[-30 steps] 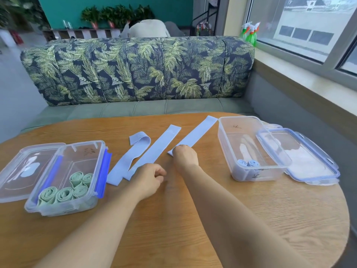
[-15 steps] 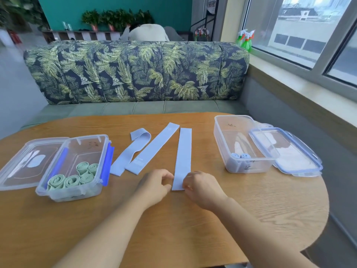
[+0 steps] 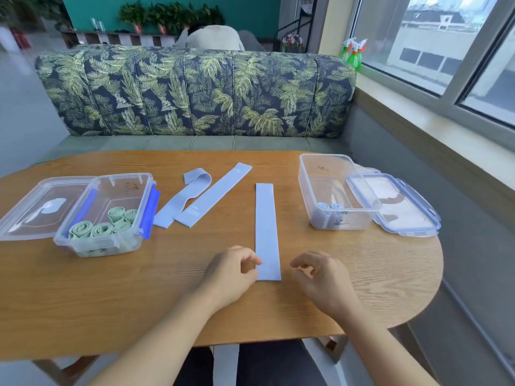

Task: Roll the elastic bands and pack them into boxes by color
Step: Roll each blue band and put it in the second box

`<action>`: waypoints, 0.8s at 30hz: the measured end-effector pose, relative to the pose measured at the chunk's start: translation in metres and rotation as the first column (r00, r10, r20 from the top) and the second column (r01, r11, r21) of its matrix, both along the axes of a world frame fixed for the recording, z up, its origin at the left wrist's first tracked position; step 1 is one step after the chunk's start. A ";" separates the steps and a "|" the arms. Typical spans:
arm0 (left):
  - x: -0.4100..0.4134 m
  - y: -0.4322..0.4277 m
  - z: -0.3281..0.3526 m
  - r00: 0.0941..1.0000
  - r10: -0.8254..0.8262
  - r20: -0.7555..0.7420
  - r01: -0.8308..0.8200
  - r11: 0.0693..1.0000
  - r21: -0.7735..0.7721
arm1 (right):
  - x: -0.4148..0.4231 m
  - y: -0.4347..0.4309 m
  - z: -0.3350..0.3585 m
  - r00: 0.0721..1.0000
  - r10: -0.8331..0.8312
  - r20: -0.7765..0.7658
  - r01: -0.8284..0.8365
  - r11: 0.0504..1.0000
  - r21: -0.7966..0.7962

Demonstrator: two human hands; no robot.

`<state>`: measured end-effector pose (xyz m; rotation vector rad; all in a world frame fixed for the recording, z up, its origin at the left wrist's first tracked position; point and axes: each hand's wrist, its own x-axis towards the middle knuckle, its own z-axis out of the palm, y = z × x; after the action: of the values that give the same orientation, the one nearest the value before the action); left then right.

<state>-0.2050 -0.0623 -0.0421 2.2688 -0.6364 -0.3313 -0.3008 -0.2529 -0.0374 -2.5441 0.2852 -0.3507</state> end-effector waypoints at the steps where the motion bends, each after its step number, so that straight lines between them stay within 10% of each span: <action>1: -0.004 -0.001 0.000 1.000 -0.027 0.004 0.027 1.000 0.010 | -0.002 0.002 -0.002 1.000 0.015 -0.003 -0.015 1.000 -0.006; 15: -0.013 -0.017 0.004 0.938 -0.189 0.289 0.109 0.956 0.273 | 0.019 0.014 -0.011 0.991 0.115 -0.062 -0.117 0.993 -0.026; 24: -0.016 -0.011 0.005 0.985 -0.100 0.140 0.082 0.988 0.130 | 0.039 0.014 -0.012 0.973 0.174 -0.150 -0.187 0.979 -0.077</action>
<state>-0.2210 -0.0734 -0.0375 2.4033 -0.8180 -0.2565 -0.2616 -0.2385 -0.0490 -2.6648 0.0908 -0.1138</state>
